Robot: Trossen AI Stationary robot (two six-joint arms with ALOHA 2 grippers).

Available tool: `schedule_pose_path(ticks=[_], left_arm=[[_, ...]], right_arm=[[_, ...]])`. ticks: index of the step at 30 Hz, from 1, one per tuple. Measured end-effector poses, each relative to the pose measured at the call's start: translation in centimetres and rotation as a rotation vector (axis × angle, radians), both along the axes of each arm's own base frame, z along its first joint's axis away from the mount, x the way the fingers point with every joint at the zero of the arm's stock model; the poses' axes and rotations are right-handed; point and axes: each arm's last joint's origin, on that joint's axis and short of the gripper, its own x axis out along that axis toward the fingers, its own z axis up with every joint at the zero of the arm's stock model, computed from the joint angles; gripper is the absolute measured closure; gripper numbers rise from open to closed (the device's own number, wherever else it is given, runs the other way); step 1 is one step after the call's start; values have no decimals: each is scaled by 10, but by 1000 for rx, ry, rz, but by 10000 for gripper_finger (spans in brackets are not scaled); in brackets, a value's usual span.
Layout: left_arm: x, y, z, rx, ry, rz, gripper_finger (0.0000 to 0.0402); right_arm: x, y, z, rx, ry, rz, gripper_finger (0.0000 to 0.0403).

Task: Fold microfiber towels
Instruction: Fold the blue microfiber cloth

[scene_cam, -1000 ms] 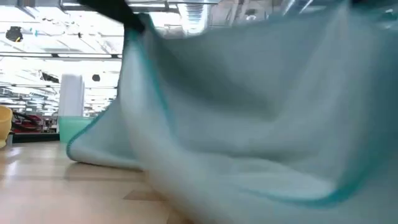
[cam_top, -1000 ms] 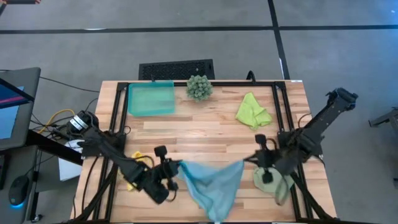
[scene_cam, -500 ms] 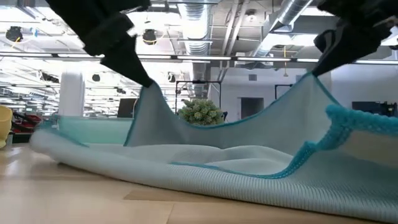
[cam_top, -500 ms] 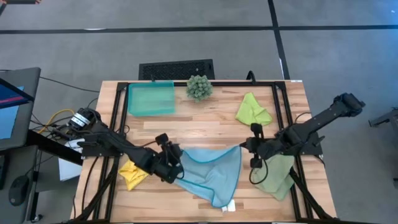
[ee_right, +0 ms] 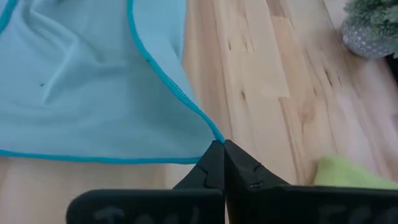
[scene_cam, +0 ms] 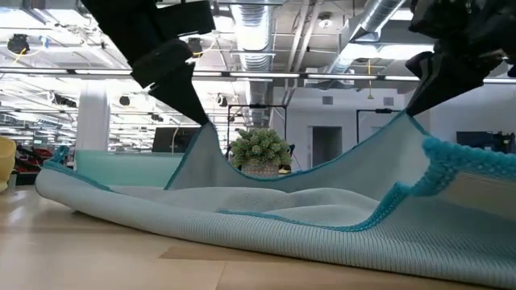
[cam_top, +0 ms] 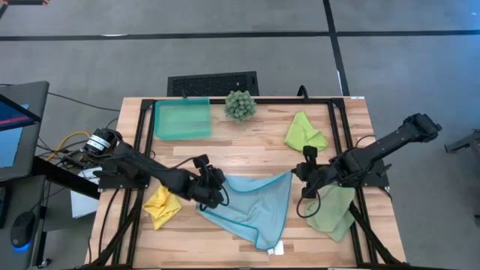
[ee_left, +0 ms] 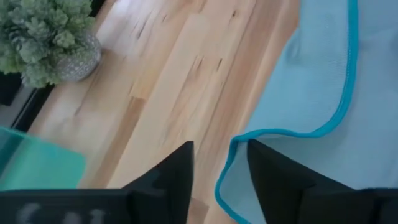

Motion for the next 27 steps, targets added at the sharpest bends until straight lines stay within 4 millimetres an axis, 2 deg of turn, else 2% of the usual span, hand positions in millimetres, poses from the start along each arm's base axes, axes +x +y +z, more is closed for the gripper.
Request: schedule_pose_path(ticks=[5,8,11,14,18,23,27], left_arm=[[1,0,-1,-14,4,-28,309],[-3,2,-15,-25,-26,-1,348],[-12,9,-29,21,-122,128,392],[-28,18,-46,111,-212,284,399],[-42,27,-55,165,-336,423,401],[-48,31,-60,181,-393,474,401],[-46,29,-60,190,-344,426,401]], right_arm=[[-3,-3,-10,-14,22,-2,386],[-3,-8,-22,-28,17,-6,387],[-1,-18,-33,-42,-30,-55,391],[3,-32,-33,-156,-85,-186,392],[8,-54,-28,-327,-95,-286,386],[10,-80,-28,-320,-66,-364,373],[9,-90,-30,-232,-47,-355,341]])
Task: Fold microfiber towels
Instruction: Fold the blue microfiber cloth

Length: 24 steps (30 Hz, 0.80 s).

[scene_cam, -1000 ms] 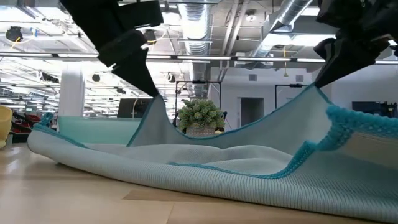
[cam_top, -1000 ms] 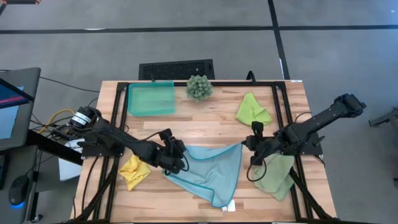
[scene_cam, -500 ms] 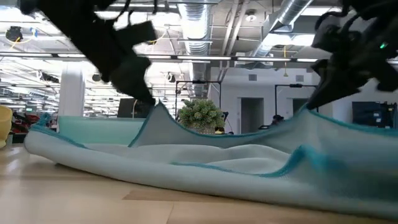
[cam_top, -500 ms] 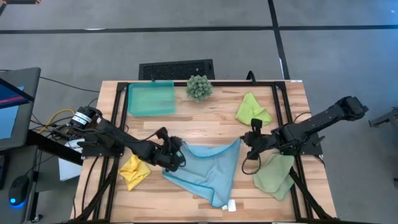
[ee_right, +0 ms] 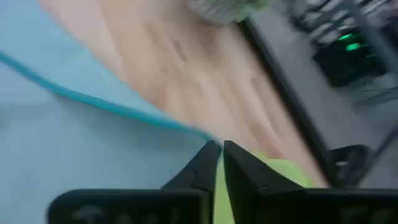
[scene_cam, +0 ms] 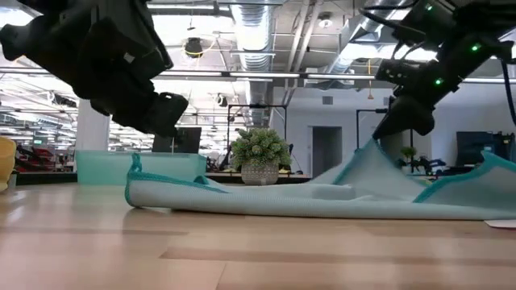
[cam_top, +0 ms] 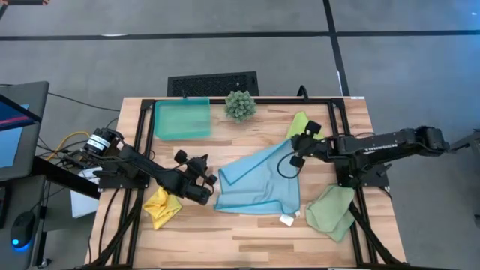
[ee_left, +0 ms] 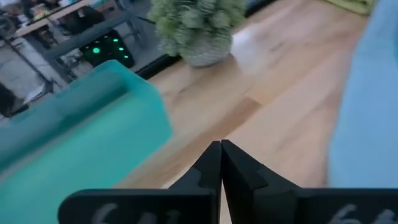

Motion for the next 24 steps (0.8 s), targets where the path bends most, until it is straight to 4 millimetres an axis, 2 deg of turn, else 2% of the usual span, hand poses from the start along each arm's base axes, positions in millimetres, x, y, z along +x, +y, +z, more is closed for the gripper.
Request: schedule_pose_path(ticks=[3,6,9,12,14,20,24], left_arm=[[7,-8,1,-42,65,-116,401],[21,-24,10,-101,130,-310,401],[33,-42,21,-218,122,-544,402],[38,-58,28,-305,43,-698,401],[38,-67,26,-316,21,-741,401],[28,-90,19,-269,63,-795,401],[25,-105,25,-205,48,-807,401]], right_arm=[[-1,-2,-1,29,14,8,300],[-4,2,8,71,10,1,256],[-7,17,16,243,-10,90,224],[-7,44,15,481,-13,280,205],[-8,65,9,566,7,401,200],[-11,132,-14,553,29,647,215],[-10,162,-26,449,14,699,239]])
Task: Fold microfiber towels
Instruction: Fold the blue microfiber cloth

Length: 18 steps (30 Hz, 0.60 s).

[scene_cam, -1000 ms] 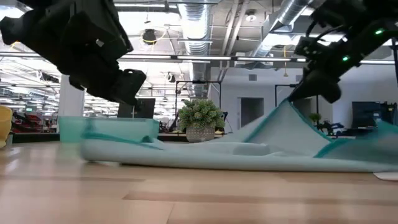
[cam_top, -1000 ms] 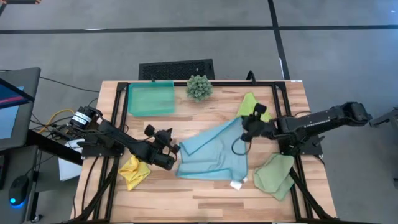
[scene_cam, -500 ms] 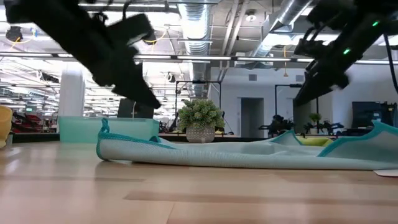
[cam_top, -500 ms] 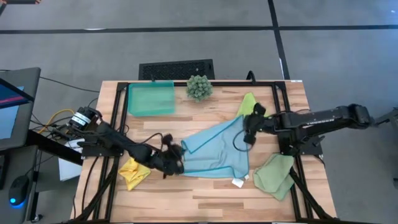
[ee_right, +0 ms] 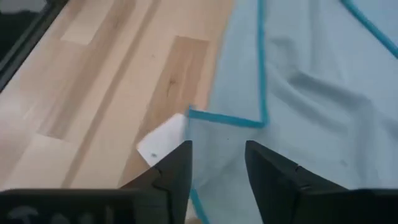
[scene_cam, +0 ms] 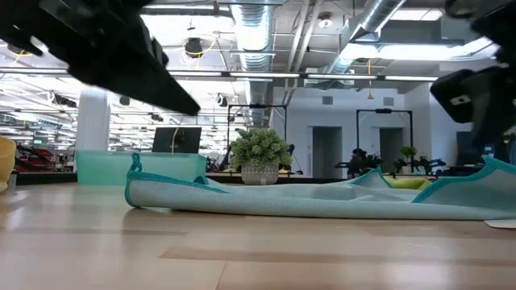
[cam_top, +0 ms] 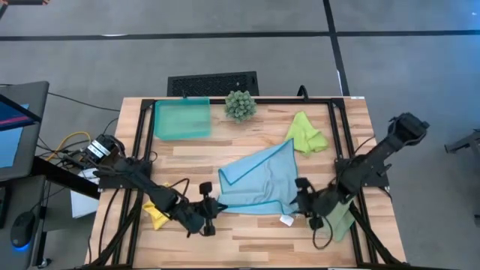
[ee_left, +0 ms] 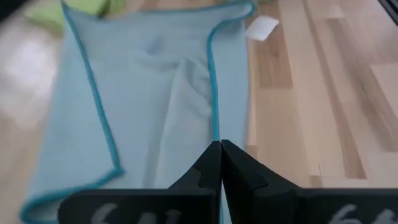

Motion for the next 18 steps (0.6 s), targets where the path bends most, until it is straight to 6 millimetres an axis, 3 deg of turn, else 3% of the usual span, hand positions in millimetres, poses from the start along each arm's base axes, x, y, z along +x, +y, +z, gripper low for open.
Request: schedule_pose_path(ticks=[4,7,13,18], left_arm=[[3,-6,10,77,-43,4,401],[10,1,6,104,-67,73,401],[42,44,-22,58,-15,188,401],[54,92,-37,-58,81,326,401]], right_arm=[[7,15,-10,-49,30,18,262],[16,21,-16,-85,52,24,279],[29,29,-28,-131,111,81,316],[25,42,-31,-63,181,200,355]])
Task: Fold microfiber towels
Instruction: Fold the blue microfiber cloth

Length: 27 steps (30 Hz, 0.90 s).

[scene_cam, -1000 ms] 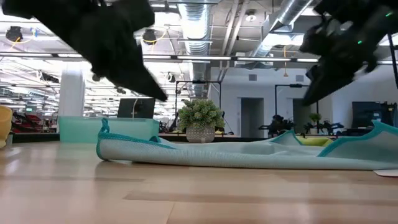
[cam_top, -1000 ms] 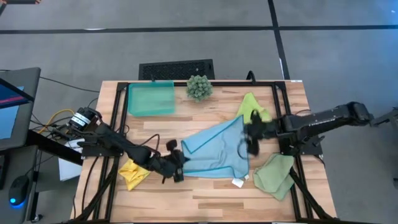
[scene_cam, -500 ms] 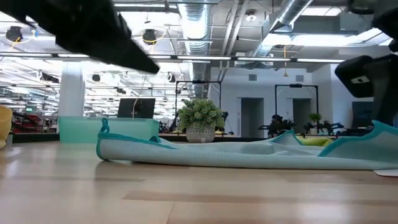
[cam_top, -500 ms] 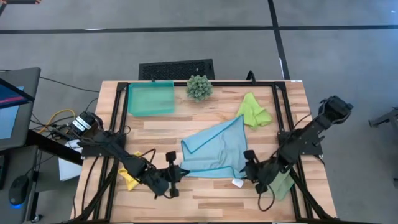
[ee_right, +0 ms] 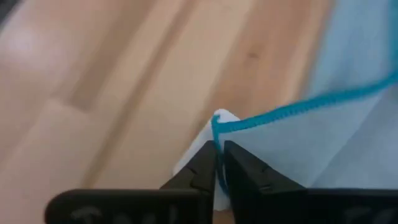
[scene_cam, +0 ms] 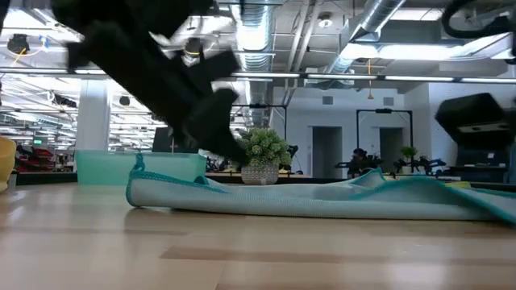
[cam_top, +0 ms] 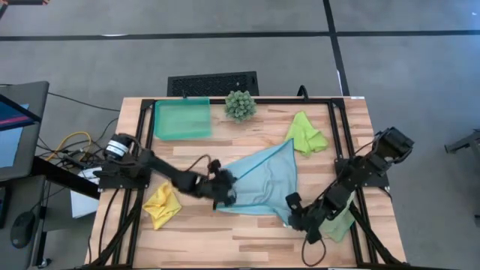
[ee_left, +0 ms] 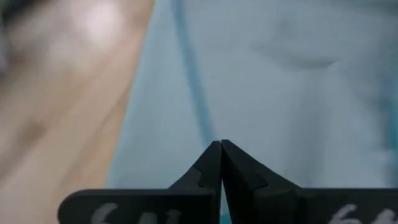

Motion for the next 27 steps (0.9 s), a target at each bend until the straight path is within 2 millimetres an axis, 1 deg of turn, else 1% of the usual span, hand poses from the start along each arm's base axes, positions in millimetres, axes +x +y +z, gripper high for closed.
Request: schedule_pose_path(ticks=[3,7,9,12,14,16,20,24,27], left_arm=[[-1,31,-9,-148,76,117,401],[-4,65,-13,-169,153,223,401],[-6,76,-11,-165,167,261,401],[-5,85,-10,-135,171,264,401],[-4,85,-10,-122,171,242,401],[0,81,-5,-113,177,218,401],[9,65,11,-89,238,172,401],[14,44,32,1,347,135,401],[10,28,45,47,434,122,401]], right_arm=[[-7,7,1,23,15,32,373],[-18,18,2,74,52,64,385],[-25,25,2,91,66,112,386],[-32,32,3,103,54,148,380],[-34,34,4,111,53,160,375],[-33,35,4,117,53,162,369],[-27,33,8,157,26,137,360],[-24,29,23,266,45,143,340],[-27,27,39,332,30,175,318]])
